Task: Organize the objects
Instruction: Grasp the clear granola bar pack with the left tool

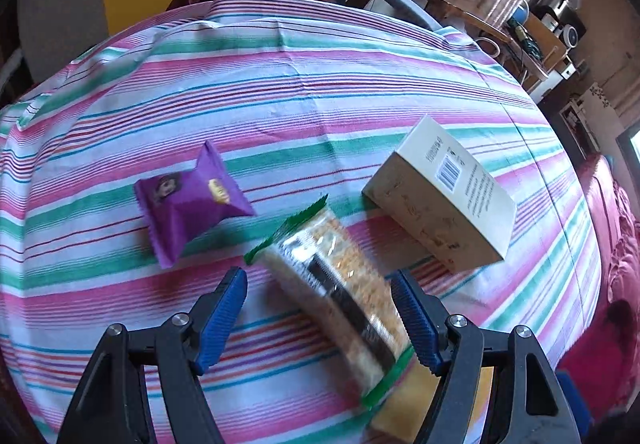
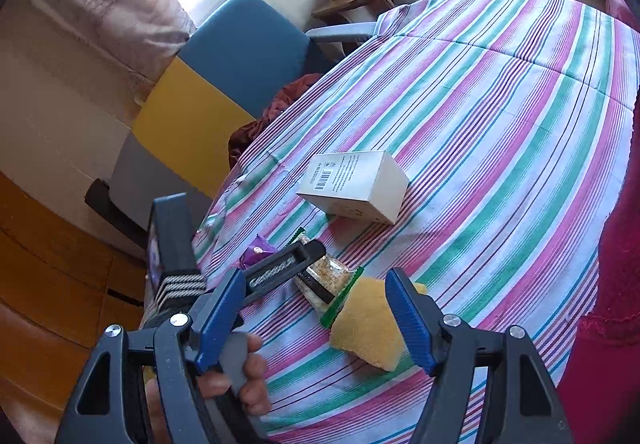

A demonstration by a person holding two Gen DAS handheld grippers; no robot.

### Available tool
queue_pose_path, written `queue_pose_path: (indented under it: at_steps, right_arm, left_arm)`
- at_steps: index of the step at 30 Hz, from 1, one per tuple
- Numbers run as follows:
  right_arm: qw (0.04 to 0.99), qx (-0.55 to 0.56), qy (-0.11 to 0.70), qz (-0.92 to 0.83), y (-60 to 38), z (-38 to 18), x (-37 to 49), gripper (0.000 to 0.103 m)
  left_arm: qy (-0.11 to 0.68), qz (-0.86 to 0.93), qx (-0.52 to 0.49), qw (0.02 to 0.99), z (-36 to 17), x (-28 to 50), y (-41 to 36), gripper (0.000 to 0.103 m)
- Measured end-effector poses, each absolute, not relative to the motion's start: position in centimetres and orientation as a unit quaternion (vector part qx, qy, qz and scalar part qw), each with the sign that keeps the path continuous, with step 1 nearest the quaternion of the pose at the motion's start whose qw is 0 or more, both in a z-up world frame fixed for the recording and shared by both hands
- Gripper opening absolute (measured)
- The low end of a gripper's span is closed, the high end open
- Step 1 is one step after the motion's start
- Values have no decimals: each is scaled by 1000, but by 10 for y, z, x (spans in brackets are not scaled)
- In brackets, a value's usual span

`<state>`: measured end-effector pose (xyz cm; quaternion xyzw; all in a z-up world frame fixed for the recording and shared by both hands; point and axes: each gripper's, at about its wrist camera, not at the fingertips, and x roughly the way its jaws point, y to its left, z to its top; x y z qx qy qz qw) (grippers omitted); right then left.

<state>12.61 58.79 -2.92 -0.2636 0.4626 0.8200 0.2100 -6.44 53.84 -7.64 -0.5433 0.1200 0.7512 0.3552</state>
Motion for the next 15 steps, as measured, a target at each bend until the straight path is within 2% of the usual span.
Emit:
queue_pose_path:
  at_steps: [6,8,10,15]
  right_arm:
    - [208,-267,465,818,588,-30,125,74]
    - [207,-269,465,818,588,-31,124,74]
    - [206,-270,464,818,587,-31,124,74]
    - [209,-276,456,820,585,-31,122,74]
  left_arm:
    - [151,760,-523,356,-85,-61,548,70]
    - [168,760,-507,370,-84,-57,541,61]
    - [190,763,-490,376,-84,-55,527,45]
    - [209,768,-470,382,-83,-52,479,42]
